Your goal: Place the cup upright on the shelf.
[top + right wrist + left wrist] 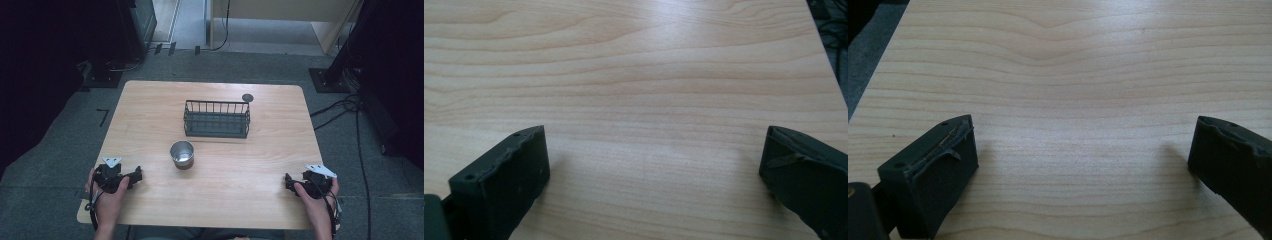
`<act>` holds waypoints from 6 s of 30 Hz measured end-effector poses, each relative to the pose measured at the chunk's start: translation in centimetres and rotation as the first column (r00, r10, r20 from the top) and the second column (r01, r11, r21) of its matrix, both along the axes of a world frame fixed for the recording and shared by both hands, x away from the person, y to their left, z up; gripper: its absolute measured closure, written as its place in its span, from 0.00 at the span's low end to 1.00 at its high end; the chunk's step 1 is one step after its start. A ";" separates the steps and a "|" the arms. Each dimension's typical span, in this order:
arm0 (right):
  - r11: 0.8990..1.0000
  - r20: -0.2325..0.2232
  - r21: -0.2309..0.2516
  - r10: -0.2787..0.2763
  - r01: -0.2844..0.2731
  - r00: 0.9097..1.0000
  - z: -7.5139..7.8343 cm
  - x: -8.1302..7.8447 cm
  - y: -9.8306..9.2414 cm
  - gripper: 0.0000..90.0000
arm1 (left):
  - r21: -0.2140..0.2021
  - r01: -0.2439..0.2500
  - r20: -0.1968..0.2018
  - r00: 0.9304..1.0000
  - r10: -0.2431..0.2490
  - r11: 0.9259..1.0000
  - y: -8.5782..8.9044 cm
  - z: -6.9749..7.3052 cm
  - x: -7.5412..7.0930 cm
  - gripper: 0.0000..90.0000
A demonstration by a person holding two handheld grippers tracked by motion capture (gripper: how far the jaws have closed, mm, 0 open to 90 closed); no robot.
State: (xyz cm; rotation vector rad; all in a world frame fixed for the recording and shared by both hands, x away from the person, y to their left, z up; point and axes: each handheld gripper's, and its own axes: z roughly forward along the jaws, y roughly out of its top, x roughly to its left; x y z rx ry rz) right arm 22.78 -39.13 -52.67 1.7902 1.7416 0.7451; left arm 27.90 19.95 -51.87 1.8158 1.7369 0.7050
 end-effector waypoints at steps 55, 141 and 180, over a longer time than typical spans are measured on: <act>0.911 0.127 0.080 0.392 -0.404 0.911 6.9 5.9 17.7 0.00 | 0.000 0.000 0.000 1.000 0.000 1.000 0.0 0.0 0.0 0.00; 0.816 0.148 0.050 0.564 -0.576 0.812 5.1 7.9 31.5 0.20 | 0.000 0.003 0.000 1.000 -0.003 1.000 0.0 0.0 0.0 0.00; 0.881 0.205 0.028 0.458 -0.473 0.865 11.0 8.6 24.0 0.20 | -0.001 0.001 0.003 1.000 -0.001 1.000 -0.1 0.0 0.1 0.00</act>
